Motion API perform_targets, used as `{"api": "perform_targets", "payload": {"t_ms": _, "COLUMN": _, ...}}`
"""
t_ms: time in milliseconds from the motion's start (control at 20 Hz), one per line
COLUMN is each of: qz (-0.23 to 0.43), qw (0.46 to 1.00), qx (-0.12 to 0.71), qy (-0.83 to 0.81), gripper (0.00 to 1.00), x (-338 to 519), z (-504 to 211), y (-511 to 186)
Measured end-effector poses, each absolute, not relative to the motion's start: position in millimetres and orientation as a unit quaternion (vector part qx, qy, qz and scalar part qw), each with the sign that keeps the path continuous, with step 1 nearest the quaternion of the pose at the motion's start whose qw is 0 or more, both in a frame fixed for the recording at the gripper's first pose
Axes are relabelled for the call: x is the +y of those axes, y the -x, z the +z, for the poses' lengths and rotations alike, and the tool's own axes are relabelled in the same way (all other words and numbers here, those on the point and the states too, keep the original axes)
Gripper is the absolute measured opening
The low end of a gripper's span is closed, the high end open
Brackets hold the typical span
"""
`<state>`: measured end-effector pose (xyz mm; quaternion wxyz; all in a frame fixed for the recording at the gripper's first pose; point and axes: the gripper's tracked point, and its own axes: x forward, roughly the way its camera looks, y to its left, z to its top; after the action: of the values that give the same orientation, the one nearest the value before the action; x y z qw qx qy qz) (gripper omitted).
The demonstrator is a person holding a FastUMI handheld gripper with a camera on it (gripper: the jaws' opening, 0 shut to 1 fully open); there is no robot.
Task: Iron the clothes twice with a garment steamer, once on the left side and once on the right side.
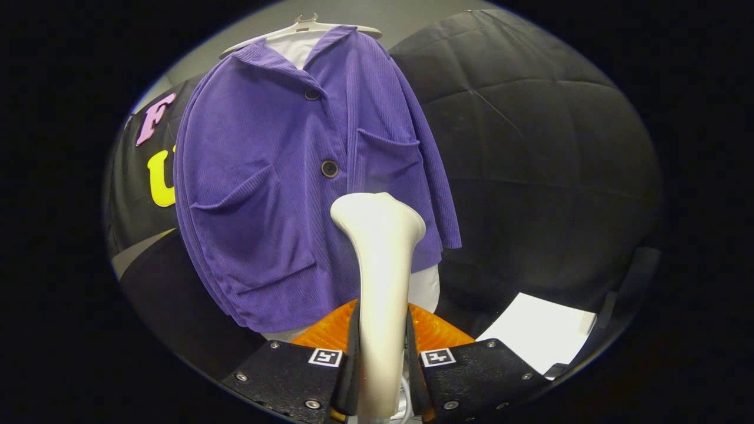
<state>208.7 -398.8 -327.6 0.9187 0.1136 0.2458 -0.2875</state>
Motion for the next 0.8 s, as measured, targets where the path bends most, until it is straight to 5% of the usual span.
{"api": "perform_targets", "payload": {"t_ms": 300, "qz": -0.274, "qw": 0.918, "qx": 0.264, "qy": -0.111, "gripper": 0.34, "x": -387.1, "z": -335.7, "y": -190.9}}
{"api": "perform_targets", "payload": {"t_ms": 800, "qz": -0.193, "qw": 0.965, "qx": 0.167, "qy": -0.063, "gripper": 0.34, "x": -296.3, "z": -171.1, "y": -152.1}}
